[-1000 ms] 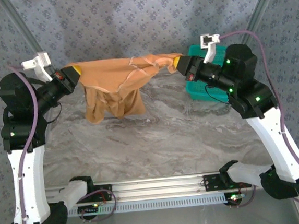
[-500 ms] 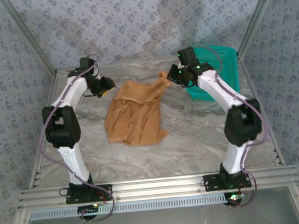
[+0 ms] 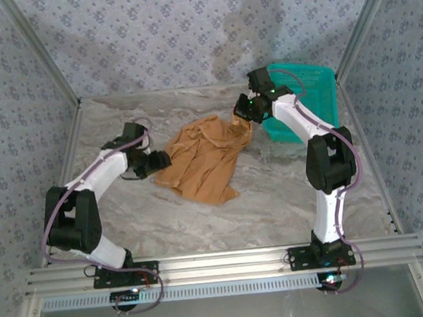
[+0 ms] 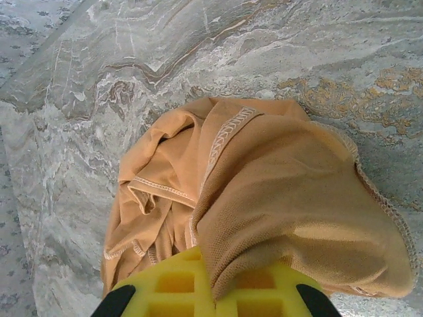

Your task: Fold the inside-out t-shirt

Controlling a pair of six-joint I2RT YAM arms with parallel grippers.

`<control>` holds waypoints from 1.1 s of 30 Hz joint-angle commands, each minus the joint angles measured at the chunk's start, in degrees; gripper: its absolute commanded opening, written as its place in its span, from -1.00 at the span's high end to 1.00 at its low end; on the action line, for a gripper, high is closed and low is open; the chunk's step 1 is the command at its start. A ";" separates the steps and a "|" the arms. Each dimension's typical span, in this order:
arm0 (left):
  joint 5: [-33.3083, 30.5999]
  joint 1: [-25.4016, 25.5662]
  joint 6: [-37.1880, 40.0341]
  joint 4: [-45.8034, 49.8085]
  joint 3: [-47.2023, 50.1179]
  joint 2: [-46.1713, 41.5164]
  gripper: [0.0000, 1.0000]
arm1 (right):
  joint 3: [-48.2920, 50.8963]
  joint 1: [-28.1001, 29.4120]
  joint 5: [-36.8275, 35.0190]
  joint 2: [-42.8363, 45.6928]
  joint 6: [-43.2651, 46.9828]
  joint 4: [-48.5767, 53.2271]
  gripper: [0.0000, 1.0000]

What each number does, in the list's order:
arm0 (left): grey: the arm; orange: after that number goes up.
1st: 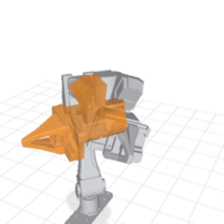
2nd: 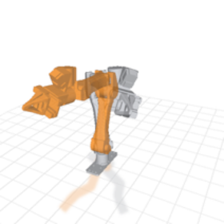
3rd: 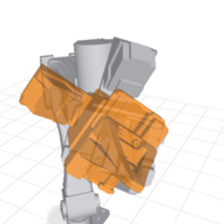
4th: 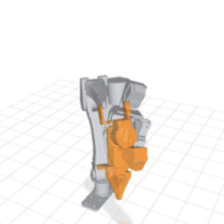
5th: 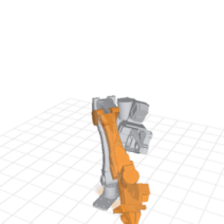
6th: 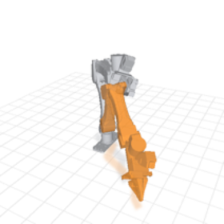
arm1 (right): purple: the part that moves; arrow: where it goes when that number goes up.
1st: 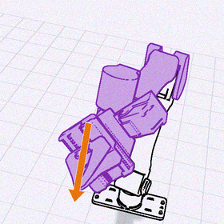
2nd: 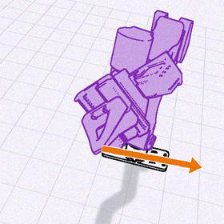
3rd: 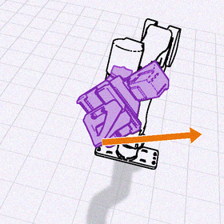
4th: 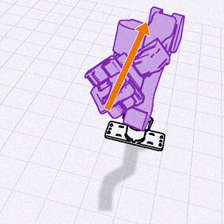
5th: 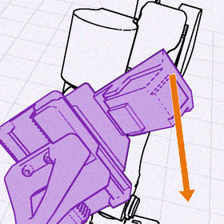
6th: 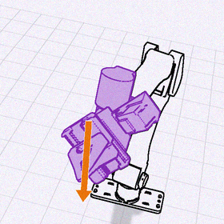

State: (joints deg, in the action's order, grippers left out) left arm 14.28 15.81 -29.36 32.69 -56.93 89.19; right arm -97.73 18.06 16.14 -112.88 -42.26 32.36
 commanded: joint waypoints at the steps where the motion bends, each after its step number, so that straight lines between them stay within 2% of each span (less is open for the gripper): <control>1: -1.41 0.36 -0.29 -4.89 2.53 -1.01 -0.23 | 0.87 -0.44 2.27 2.47 -0.21 -0.14 1.00; 7: -1.19 0.53 -2.20 -9.25 4.34 3.69 -0.22 | 1.45 -1.17 3.44 3.53 -0.02 0.07 1.00; 9: -1.90 0.53 -2.99 -10.68 4.48 5.83 -0.13 | 1.70 -1.69 3.87 3.96 -0.18 0.09 1.00; 12: -2.06 0.53 -3.59 -11.16 3.54 8.55 0.23 | 2.34 -2.45 5.09 4.66 -0.45 -0.18 1.00; 16: -3.95 -0.16 -3.07 -6.43 0.07 7.10 0.98 | 3.31 -3.77 6.27 6.23 -0.37 0.02 1.00; 20: -7.73 -4.28 -0.09 5.02 -10.50 0.35 1.00 | 3.22 -5.85 7.49 8.78 0.20 0.95 1.00; 22: -9.81 -7.73 1.03 11.86 -18.36 -2.98 1.00 | 2.52 -7.45 7.94 10.76 0.59 1.82 1.00; 25: -12.76 -12.50 0.79 17.25 -28.42 -7.33 1.00 | 2.36 -9.73 7.48 14.25 1.07 1.83 1.00; 28: -12.86 -15.65 -0.27 18.10 -33.63 -11.41 1.00 | 3.34 -11.52 6.06 17.54 1.64 2.84 1.00; 33: -12.93 -17.35 0.60 17.98 -35.61 -14.33 1.00 | 4.55 -14.17 6.09 19.73 1.82 4.87 1.00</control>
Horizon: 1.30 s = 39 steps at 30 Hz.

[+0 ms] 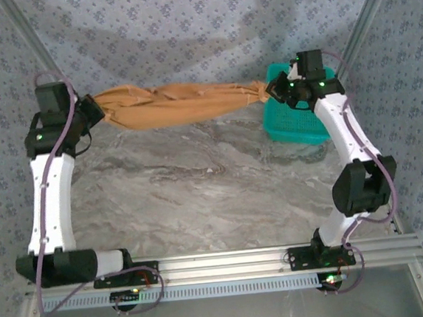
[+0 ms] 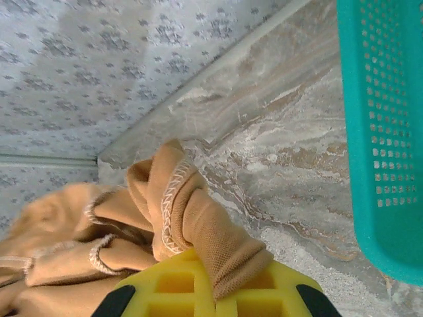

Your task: Fold the inside-out t-shirt

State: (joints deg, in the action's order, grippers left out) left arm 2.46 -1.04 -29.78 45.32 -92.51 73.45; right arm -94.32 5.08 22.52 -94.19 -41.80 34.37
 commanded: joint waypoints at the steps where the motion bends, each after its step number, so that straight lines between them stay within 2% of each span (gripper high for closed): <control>1: -1.05 -0.86 1.36 5.96 -0.27 1.55 1.00 | 1.53 -1.62 -0.36 1.47 1.46 2.98 1.00; 5: 1.16 -1.95 1.49 7.70 -0.51 1.62 1.00 | 2.83 -1.70 -0.45 3.58 0.59 0.88 1.00; 9: 8.39 -1.98 0.77 5.99 1.40 0.02 0.99 | 2.74 1.60 0.72 5.95 0.40 0.52 1.00; 13: 13.99 1.05 -2.65 -0.20 11.42 -2.39 0.98 | 5.05 7.12 -0.82 7.30 0.75 0.34 1.00; 16: 12.44 5.89 -3.93 -5.13 22.19 -2.40 0.97 | 8.92 9.88 -2.49 7.18 1.92 -1.50 1.00; 19: 10.75 9.14 -5.99 -11.51 32.66 -0.10 0.97 | 14.00 9.98 -3.84 7.01 2.90 -2.18 1.00; 22: 8.31 10.53 -6.47 -14.24 37.95 3.12 0.90 | 18.06 9.11 -4.36 7.07 3.48 -2.90 1.00; 24: 6.89 10.71 -6.27 -14.34 38.93 4.42 0.74 | 19.62 8.59 -4.50 7.18 3.92 -2.91 1.00; 27: 5.25 10.71 -5.44 -13.80 38.36 5.03 0.28 | 20.57 7.96 -4.04 7.22 4.48 -2.91 1.00; 28: 4.49 10.71 -5.01 -13.13 37.63 4.90 0.23 | 20.63 7.92 -3.98 7.30 4.68 -2.82 1.00; 32: 1.61 10.62 -3.65 -10.59 35.11 4.67 0.16 | 20.56 7.66 -3.61 7.36 4.98 -2.69 1.00; 39: 0.35 10.36 -2.94 -9.56 35.09 5.05 0.18 | 19.21 7.24 -2.19 6.88 4.97 -2.32 1.00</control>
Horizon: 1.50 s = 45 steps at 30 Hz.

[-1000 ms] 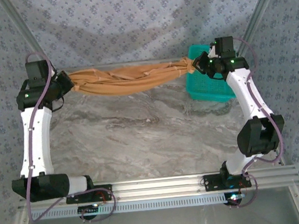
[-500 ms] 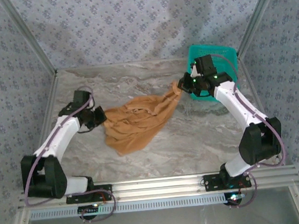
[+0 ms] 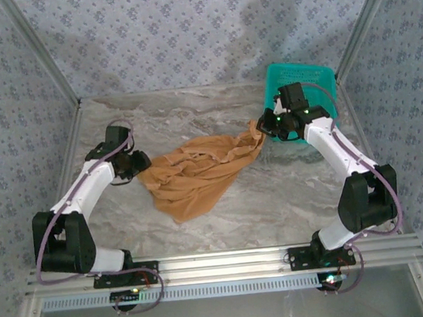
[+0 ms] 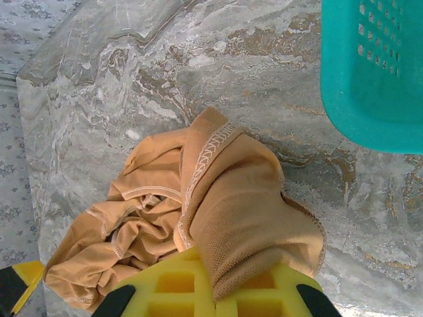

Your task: Fold the inside-out t-shirt

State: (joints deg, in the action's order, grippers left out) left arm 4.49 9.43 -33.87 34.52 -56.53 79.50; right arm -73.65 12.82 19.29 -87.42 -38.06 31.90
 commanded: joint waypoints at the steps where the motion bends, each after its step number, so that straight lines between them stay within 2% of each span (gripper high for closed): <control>1: -1.72 -0.27 1.32 1.41 -0.65 -0.96 0.14 | -1.85 -0.52 1.32 -0.01 1.32 0.31 1.00; 4: -2.49 -1.15 1.83 2.94 0.12 -1.63 -0.14 | -2.76 -0.68 1.37 -0.03 1.50 0.87 1.00; 6: -1.58 -3.00 1.21 2.59 2.25 -3.34 -0.15 | -3.13 -0.86 1.37 -0.12 1.58 1.22 1.00; 8: 1.93 -6.32 0.17 -0.42 6.34 -6.28 -0.15 | -3.24 -1.04 1.54 -0.12 1.54 1.32 1.00; 11: 9.08 -11.38 -1.69 -6.92 12.56 -10.02 -0.09 | -3.16 -1.21 1.70 -0.37 1.56 1.23 1.00; 16: 18.10 -13.51 -5.47 -18.56 19.20 -11.97 -0.05 | -3.66 -1.13 2.64 -1.13 1.54 1.24 1.00; 22: 21.78 -13.50 -9.56 -29.38 23.97 -10.07 0.05 | -3.58 -1.02 3.27 -1.24 1.17 1.07 1.00; 25: 21.38 -13.51 -9.99 -31.67 24.76 -8.43 0.22 | -3.59 -1.04 3.52 -1.27 0.73 0.80 1.00; 28: 20.03 -13.56 -9.97 -30.82 24.17 -8.29 0.61 | -3.98 -1.04 3.76 -1.28 0.53 0.88 1.00; 31: 17.04 -13.61 -8.37 -24.96 20.76 -9.93 1.00 | -4.26 -1.04 3.48 -1.16 0.88 1.41 1.00; 38: 12.20 -14.59 -4.62 -10.34 8.33 -14.78 1.00 | -4.58 -3.16 3.78 0.25 1.57 3.92 1.00; 41: 12.50 -14.86 -3.55 -8.28 5.60 -15.30 1.00 | -4.58 -4.36 4.24 0.84 1.54 3.75 1.00; 42: 13.22 -14.87 -3.41 -8.11 5.39 -15.10 0.89 | -4.63 -4.54 4.33 0.89 1.57 3.70 1.00; 43: 13.96 -14.88 -3.40 -8.04 5.44 -14.56 0.44 | -4.58 -4.49 4.35 0.90 1.57 3.52 1.00; 45: 16.61 -15.05 -3.83 -9.57 7.16 -13.39 -0.27 | -4.48 -4.47 4.49 0.89 1.55 3.11 1.00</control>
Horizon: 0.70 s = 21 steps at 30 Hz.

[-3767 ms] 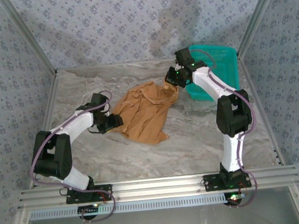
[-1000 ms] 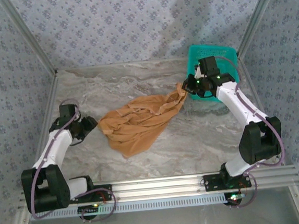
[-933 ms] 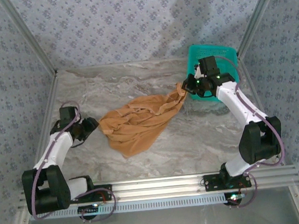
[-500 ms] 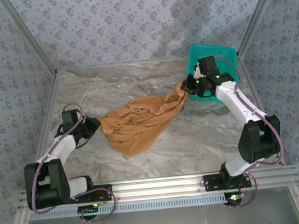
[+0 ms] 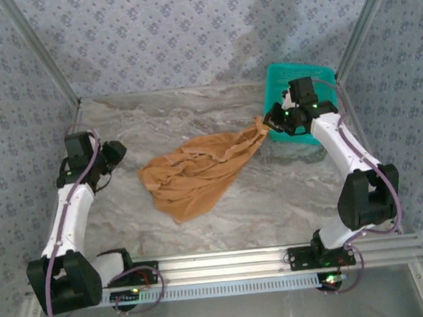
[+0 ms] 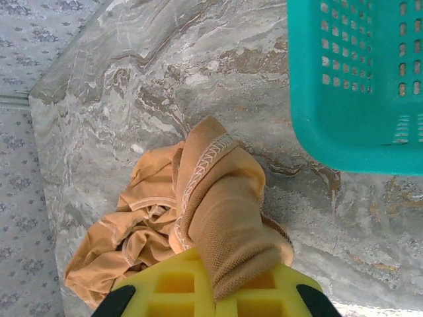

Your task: Fold the inside-out t-shirt

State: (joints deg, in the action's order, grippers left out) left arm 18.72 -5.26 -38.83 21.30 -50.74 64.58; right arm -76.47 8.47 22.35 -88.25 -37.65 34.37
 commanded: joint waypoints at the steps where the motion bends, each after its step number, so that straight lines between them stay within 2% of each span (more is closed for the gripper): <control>1: 3.88 -0.68 0.30 1.97 2.76 1.94 -0.48 | -1.47 -0.15 1.55 1.71 1.09 0.38 1.00; 3: 10.01 -2.62 -2.50 -4.34 7.18 3.04 -0.67 | -1.25 -0.14 1.89 1.59 1.00 0.35 1.00; 6: 17.13 -6.48 -6.15 -13.72 13.18 4.67 -0.70 | -1.18 -0.12 2.29 1.49 1.11 0.35 1.00; 9: 20.80 -9.23 -7.77 -20.65 17.24 6.31 -0.70 | -1.29 -0.16 2.26 1.49 1.14 0.70 1.00; 11: 22.33 -9.64 -8.56 -24.20 18.90 7.63 -0.66 | -1.23 -0.24 2.35 1.48 1.17 0.86 1.00; 16: 25.30 -9.75 -13.50 -34.90 22.83 10.62 -0.37 | -1.08 -0.14 2.40 1.28 1.12 0.43 1.00; 21: 26.01 -9.74 -14.61 -38.02 23.87 14.17 -0.28 | -1.18 -0.05 2.80 1.15 1.09 0.30 1.00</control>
State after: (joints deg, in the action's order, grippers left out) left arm 41.91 -14.66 -51.37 -10.50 -27.55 77.25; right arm -76.44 8.38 23.86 -88.16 -37.65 34.35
